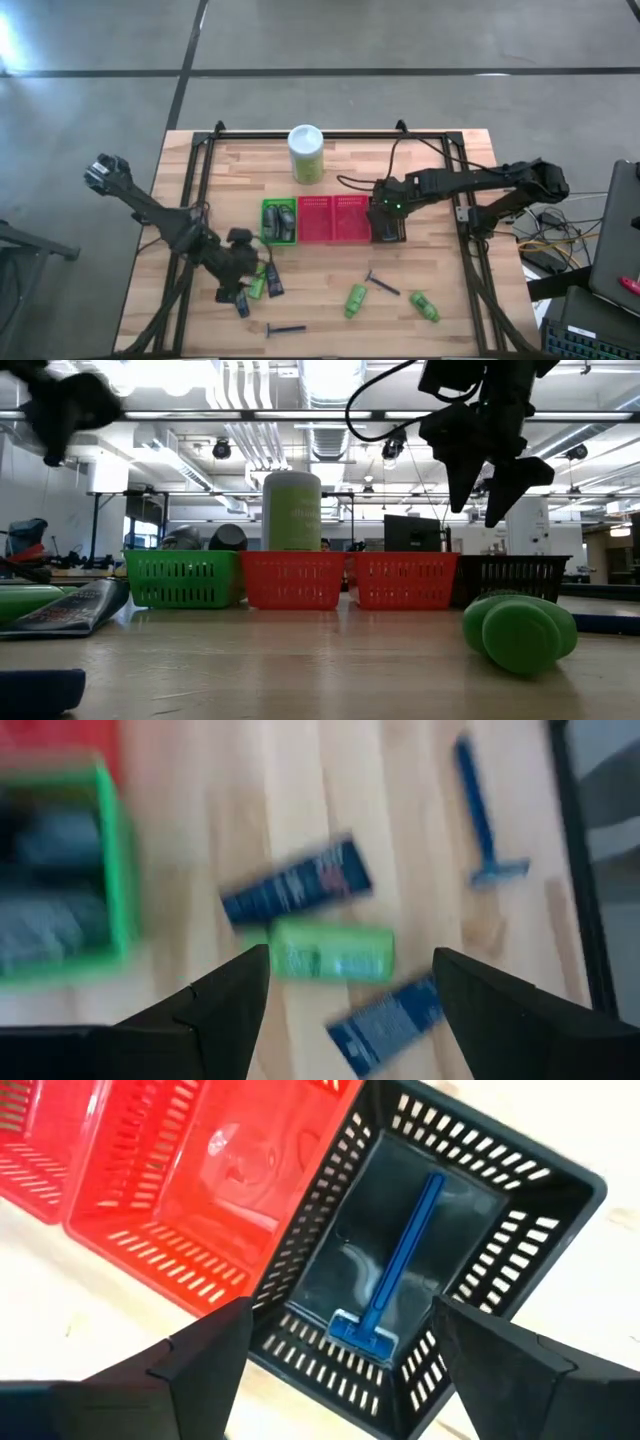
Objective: Pick & Place Travel size toiletries
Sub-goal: Put the blue razor into the black bin
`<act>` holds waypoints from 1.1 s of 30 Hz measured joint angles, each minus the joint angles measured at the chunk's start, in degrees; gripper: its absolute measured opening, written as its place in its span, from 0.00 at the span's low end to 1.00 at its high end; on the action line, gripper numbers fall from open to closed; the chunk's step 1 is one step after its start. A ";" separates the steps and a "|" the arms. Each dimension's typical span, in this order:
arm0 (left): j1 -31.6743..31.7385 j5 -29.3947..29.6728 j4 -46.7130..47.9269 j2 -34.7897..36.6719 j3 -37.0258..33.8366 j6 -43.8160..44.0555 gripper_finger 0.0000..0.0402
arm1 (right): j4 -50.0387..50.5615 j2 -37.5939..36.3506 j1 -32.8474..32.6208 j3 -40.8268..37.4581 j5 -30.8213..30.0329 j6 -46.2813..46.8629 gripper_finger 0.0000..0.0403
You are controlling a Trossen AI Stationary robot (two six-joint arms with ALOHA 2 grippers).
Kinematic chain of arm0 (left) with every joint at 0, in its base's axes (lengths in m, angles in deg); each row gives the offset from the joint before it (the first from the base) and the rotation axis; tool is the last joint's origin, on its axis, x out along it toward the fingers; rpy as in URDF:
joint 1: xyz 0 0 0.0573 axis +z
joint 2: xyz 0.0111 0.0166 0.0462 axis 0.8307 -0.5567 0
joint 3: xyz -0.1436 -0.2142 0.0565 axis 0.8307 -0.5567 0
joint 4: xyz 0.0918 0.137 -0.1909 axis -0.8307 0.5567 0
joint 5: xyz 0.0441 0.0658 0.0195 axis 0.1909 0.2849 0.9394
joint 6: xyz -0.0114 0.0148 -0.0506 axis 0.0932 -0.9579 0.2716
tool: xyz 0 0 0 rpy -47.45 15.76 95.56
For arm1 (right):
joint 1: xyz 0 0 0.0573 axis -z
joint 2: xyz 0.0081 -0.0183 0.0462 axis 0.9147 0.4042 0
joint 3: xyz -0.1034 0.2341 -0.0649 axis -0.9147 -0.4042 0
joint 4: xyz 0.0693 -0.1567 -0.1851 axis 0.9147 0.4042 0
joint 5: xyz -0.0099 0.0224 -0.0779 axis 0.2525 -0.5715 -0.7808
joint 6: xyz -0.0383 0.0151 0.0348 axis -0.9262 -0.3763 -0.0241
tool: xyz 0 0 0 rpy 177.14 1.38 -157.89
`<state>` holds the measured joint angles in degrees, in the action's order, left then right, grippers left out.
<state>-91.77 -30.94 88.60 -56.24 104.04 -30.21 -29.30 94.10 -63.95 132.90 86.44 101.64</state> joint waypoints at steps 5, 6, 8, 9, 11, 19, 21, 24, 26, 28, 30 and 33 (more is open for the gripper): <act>-3.19 0.98 -4.94 -0.01 -3.65 14.70 0.71 | -0.04 -0.48 -2.47 0.02 -0.13 2.11 0.77; -4.69 2.13 -8.81 -0.01 -3.93 13.22 0.71 | -0.04 -0.58 -2.83 0.01 -0.15 2.44 0.77; -7.33 5.03 -15.91 -0.53 -4.17 7.89 0.71 | -0.04 -0.68 -3.32 0.00 -0.18 2.49 0.77; -8.12 6.23 -19.30 -1.22 -4.17 5.23 0.71 | -0.06 -0.72 -3.46 0.00 -0.22 2.49 0.76; -8.93 7.03 -24.49 -3.53 -4.17 2.62 0.71 | -0.05 -0.74 -3.48 -0.02 -0.20 2.58 0.75; -9.55 0.63 -31.61 -18.71 -3.21 4.69 0.71 | -0.04 -0.74 -3.46 -0.07 -0.21 2.88 0.70; -9.53 0.67 -31.73 -21.92 -1.68 5.13 0.71 | 0.13 -0.74 -3.46 -0.07 -0.21 2.87 0.70; -9.56 0.90 -34.79 -24.71 0.22 6.31 0.71 | 1.71 -0.74 -3.46 -0.07 -0.15 2.63 0.71; -9.80 1.07 -36.10 -26.06 1.38 7.43 0.71 | 3.02 -0.74 -3.46 -0.09 -0.15 1.40 0.72; -9.92 1.09 -35.56 -28.07 2.74 9.38 0.71 | 4.24 -0.74 -3.45 -0.09 -0.20 -0.04 0.74; -9.99 1.14 -35.40 -30.25 4.54 11.45 0.71 | 4.83 -0.74 -3.46 -0.11 -0.33 -1.78 0.75; -9.96 4.08 -34.54 -34.21 8.45 14.88 0.71 | 4.68 -0.81 -3.66 -0.11 -2.31 -4.20 0.77</act>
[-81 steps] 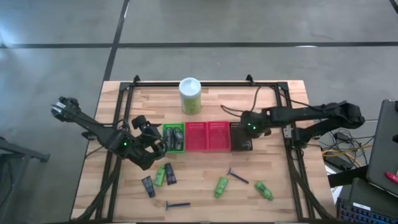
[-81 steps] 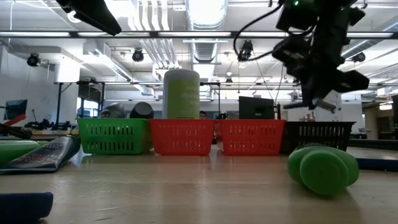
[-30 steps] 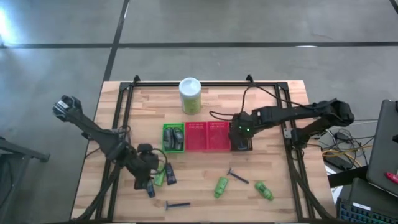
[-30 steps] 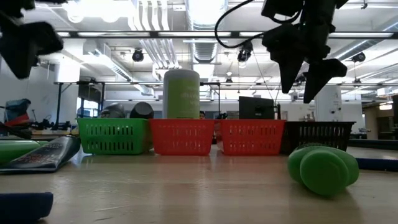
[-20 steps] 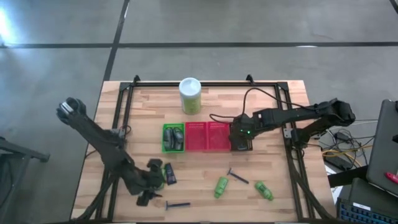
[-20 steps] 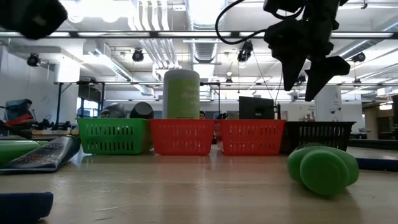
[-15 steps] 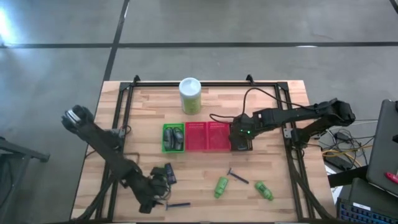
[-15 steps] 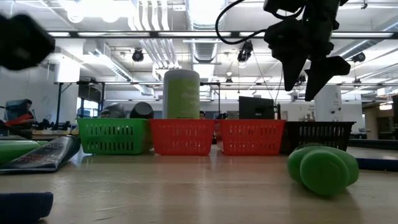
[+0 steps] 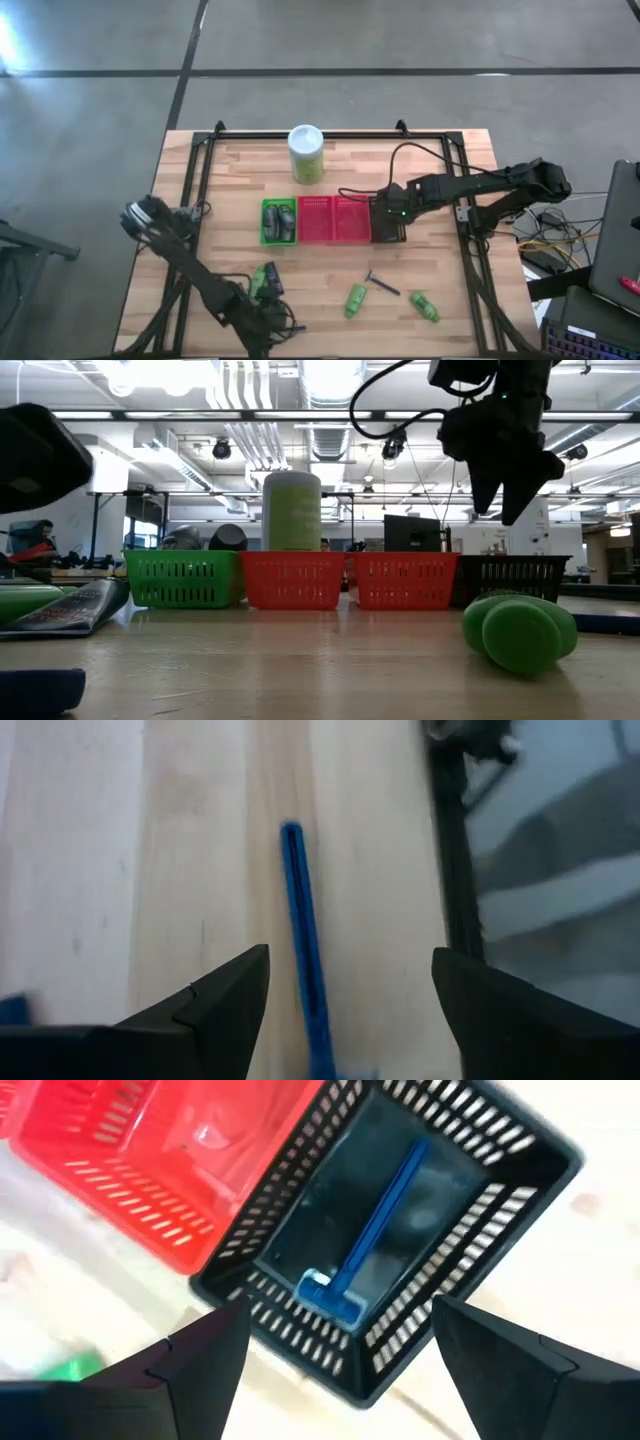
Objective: Pick & Place Travel size toiletries
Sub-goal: Put the blue razor into the black bin
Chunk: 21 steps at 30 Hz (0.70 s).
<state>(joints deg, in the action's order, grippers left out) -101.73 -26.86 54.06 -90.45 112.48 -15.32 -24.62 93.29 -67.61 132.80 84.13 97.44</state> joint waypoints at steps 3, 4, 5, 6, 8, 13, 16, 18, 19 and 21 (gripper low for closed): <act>0.07 0.94 7.81 -4.38 5.03 0.91 0.71 | -0.22 -0.58 -0.21 0.00 -0.91 -1.07 0.78; 0.07 0.91 10.63 -5.62 6.84 1.31 0.71 | -0.28 -0.79 -0.22 0.00 -0.92 -1.44 0.79; 0.06 0.83 13.33 -6.66 8.57 1.61 0.71 | -0.41 -0.99 -0.21 0.00 -0.93 -1.87 0.79; 0.02 0.73 15.88 -7.43 10.17 1.76 0.71 | -0.55 -1.19 -0.20 0.00 -0.95 -2.14 0.79; -0.04 0.62 18.92 -8.64 12.36 1.80 0.71 | -0.61 -1.58 -0.20 0.00 -1.11 -2.46 0.80; -0.02 -0.36 16.81 -9.55 13.04 3.55 0.65 | -0.65 -2.21 -0.20 0.00 -1.52 -3.49 0.78; -0.39 0.13 16.38 -10.21 12.96 3.60 0.56 | -0.65 -2.45 -0.18 0.02 -1.53 -4.58 0.75; -0.74 0.78 16.16 -10.76 12.98 2.34 0.49 | -0.65 -2.49 -0.18 0.02 -1.51 -4.99 0.74; -0.90 1.29 16.00 -11.01 12.98 1.81 0.46 | -0.65 -2.49 -0.16 0.02 -1.51 -5.17 0.73; -1.35 3.28 15.86 -11.58 13.04 0.91 0.40 | -0.65 -2.49 -0.16 0.02 -1.51 -5.43 0.71</act>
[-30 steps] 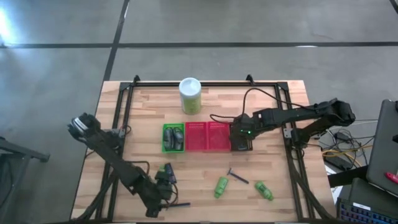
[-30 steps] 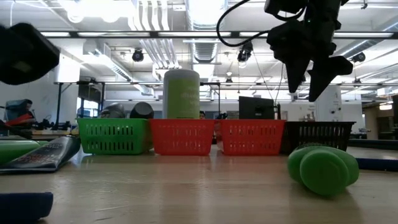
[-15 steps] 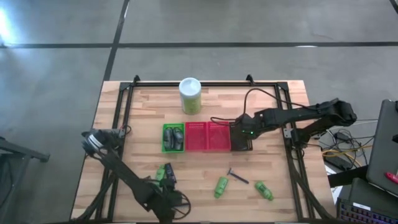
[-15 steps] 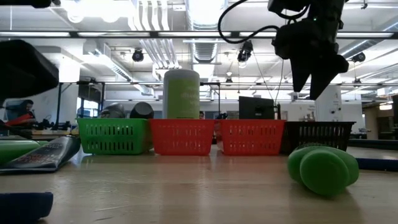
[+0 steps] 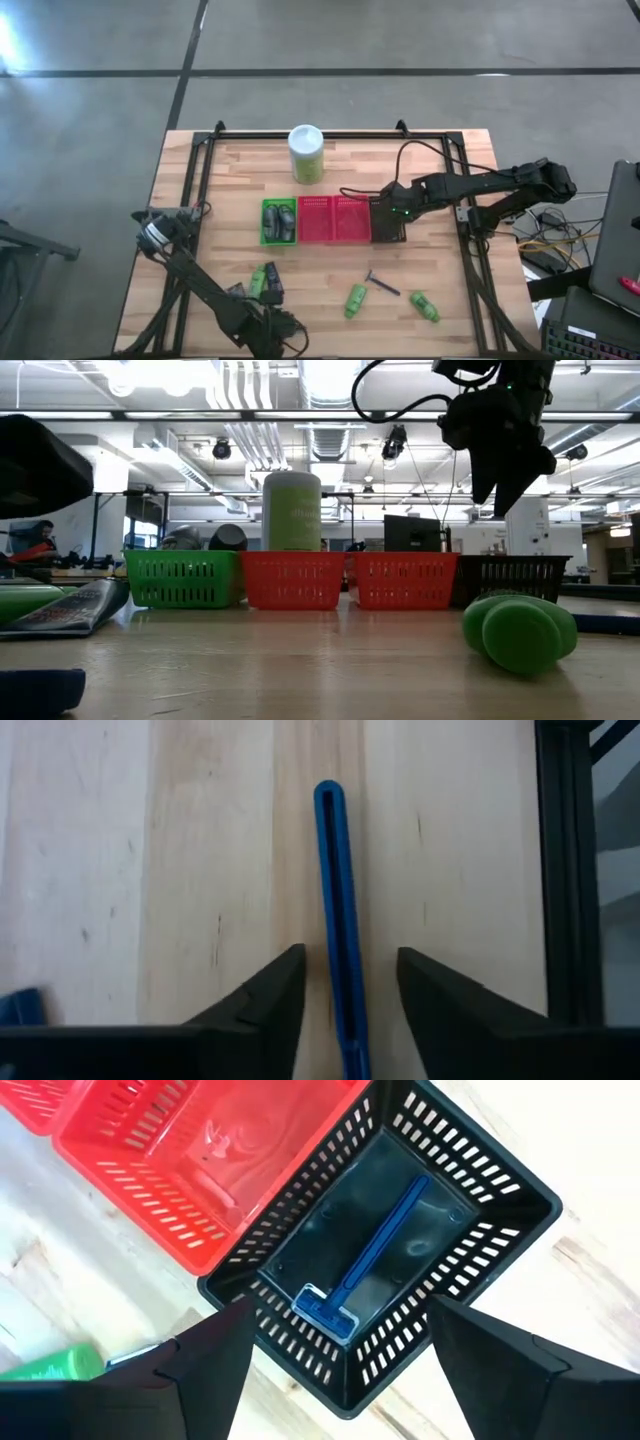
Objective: Pick & Place Travel size toiletries
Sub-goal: Put the blue razor into the black bin
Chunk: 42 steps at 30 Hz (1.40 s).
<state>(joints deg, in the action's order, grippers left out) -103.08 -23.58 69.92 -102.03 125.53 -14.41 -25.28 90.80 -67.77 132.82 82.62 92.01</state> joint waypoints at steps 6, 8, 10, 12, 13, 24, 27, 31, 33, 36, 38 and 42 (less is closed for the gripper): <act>-0.32 1.47 -0.15 -1.03 0.04 -0.71 0.29 | 0.05 0.00 0.00 0.00 0.13 -0.73 0.68; -0.29 1.22 -0.14 -1.07 0.04 -0.70 0.24 | 0.07 0.00 0.00 0.00 0.68 -1.16 0.67; -0.29 1.16 -0.11 -1.04 0.04 -0.63 0.19 | 0.07 0.00 0.00 0.00 1.21 -1.62 0.66; -0.23 0.99 -0.11 -0.87 0.00 -0.59 0.14 | 0.07 0.00 0.00 0.00 2.14 -2.20 0.66; -0.16 0.92 -0.09 -0.74 -0.02 -0.49 0.11 | 0.04 -0.02 0.00 0.00 2.42 -2.56 0.65; 2.82 2.43 4.92 5.93 -0.45 1.02 0.07 | -6.69 -6.06 -1.55 0.00 4.56 -12.06 0.58; 4.55 5.05 8.80 9.63 -0.39 -0.66 0.07 | -14.23 -9.56 -3.88 0.00 7.61 -20.51 0.57; 8.78 7.52 9.73 14.22 -0.39 -5.82 0.07 | -19.20 -11.21 -6.68 0.02 8.76 -28.46 0.56; 11.24 8.39 9.46 16.41 -0.37 -7.79 0.07 | -19.05 -10.99 -7.62 0.02 8.70 -29.92 0.56; 14.87 10.39 9.27 19.16 -0.38 -10.50 0.07 | -19.93 -9.97 -8.80 0.02 8.39 -30.11 0.58; 17.23 10.62 8.08 20.96 -0.39 -12.88 0.07 | -21.11 -9.41 -9.48 0.00 7.18 -30.58 0.60; 22.04 10.82 3.05 22.57 -0.37 -18.47 0.07 | -25.24 -9.22 -9.90 0.02 5.23 -34.21 0.64</act>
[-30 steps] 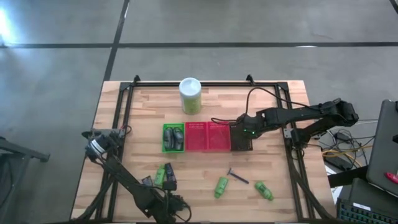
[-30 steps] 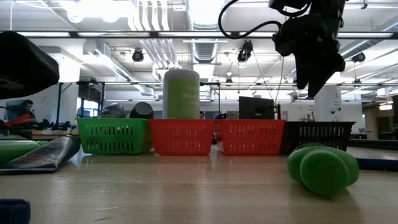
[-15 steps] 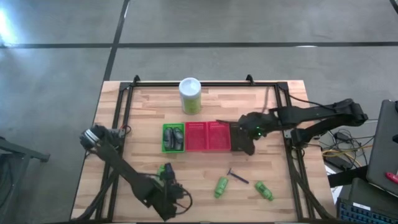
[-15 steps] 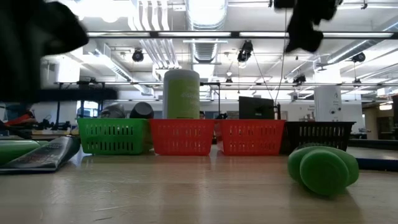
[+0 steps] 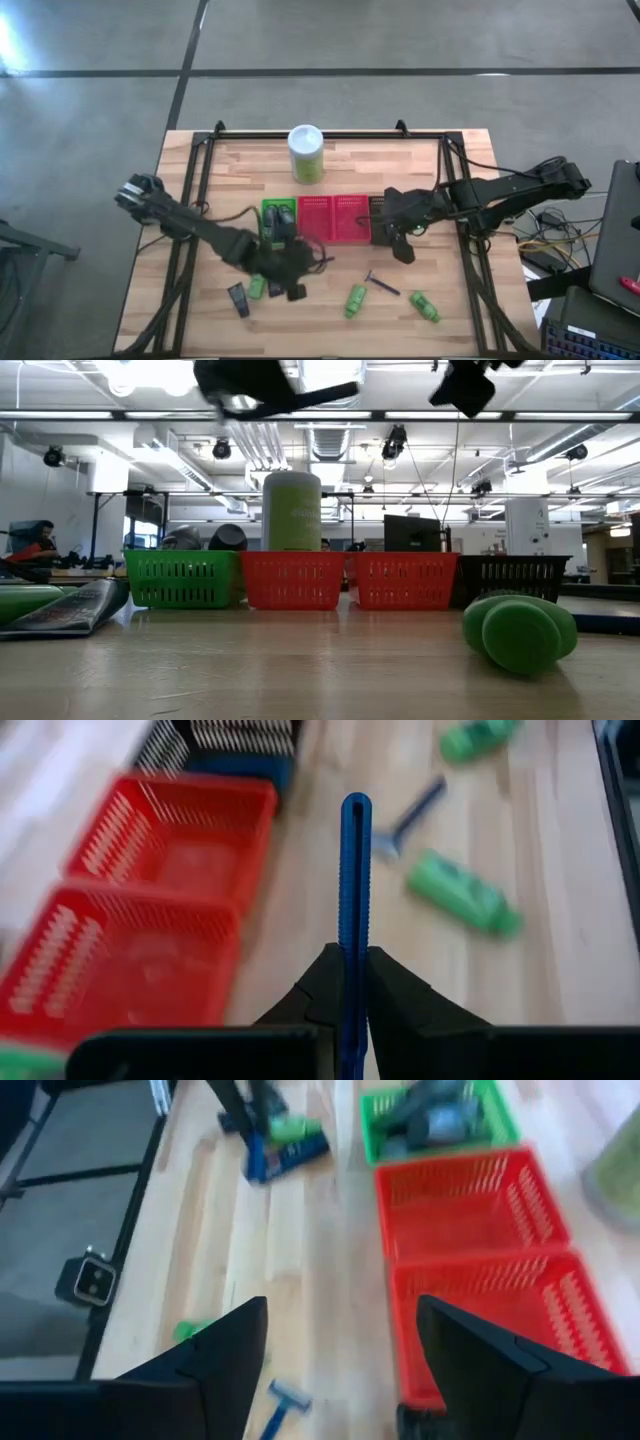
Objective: Pick & Place Travel size toiletries
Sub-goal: Put the blue razor into the black bin
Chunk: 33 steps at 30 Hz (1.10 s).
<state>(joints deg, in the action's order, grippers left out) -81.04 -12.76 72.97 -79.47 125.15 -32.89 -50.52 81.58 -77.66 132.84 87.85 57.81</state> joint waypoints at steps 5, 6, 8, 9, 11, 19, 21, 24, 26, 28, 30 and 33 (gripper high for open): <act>5.04 -1.43 -7.13 -0.06 0.04 -6.10 0.07 | -0.17 0.69 0.02 1.13 -0.19 -4.75 0.71; 5.82 -1.52 -7.95 -0.17 0.04 -6.76 0.07 | -0.16 0.78 0.02 1.27 -0.22 -5.20 0.73; 7.28 -1.76 -9.59 -0.37 0.04 -7.80 0.07 | 0.10 1.14 0.10 1.72 -0.24 -5.91 0.75; 7.87 -1.79 -10.43 -0.41 0.04 -8.38 0.07 | -0.09 1.37 0.14 2.02 -0.24 -6.02 0.76; 8.76 -1.71 -12.66 -0.41 0.04 -10.13 0.07 | 0.26 1.89 0.20 2.32 -0.41 -6.00 0.78; 11.47 -3.53 -16.66 -0.68 0.09 -14.09 0.07 | 0.21 4.22 1.24 3.90 -1.69 -6.37 0.75; 11.64 -3.89 -16.53 -0.68 0.09 -14.88 0.07 | 0.04 4.72 1.64 4.29 -1.79 -6.28 0.73; 11.64 -4.60 -16.65 -0.68 0.09 -15.74 0.07 | -0.35 5.61 2.17 5.20 -1.77 -6.35 0.70; 11.69 -5.04 -16.79 -0.68 0.09 -15.78 0.07 | -0.24 6.51 2.59 6.08 -1.77 -6.43 0.67; 11.76 -5.27 -16.81 -0.68 0.09 -15.78 0.07 | -0.16 7.43 3.00 7.06 -1.74 -6.46 0.66; 11.88 -5.28 -17.31 -0.68 0.09 -15.83 0.07 | -0.12 8.67 3.12 7.95 -1.77 -7.22 0.64; 11.92 -5.31 -19.10 -0.68 0.09 -16.20 0.07 | 0.12 10.90 3.09 8.97 -1.72 -8.33 0.61</act>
<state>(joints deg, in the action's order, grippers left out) -69.12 -18.07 53.88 -80.14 125.24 -49.09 -50.40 92.48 -74.57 141.80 86.13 49.47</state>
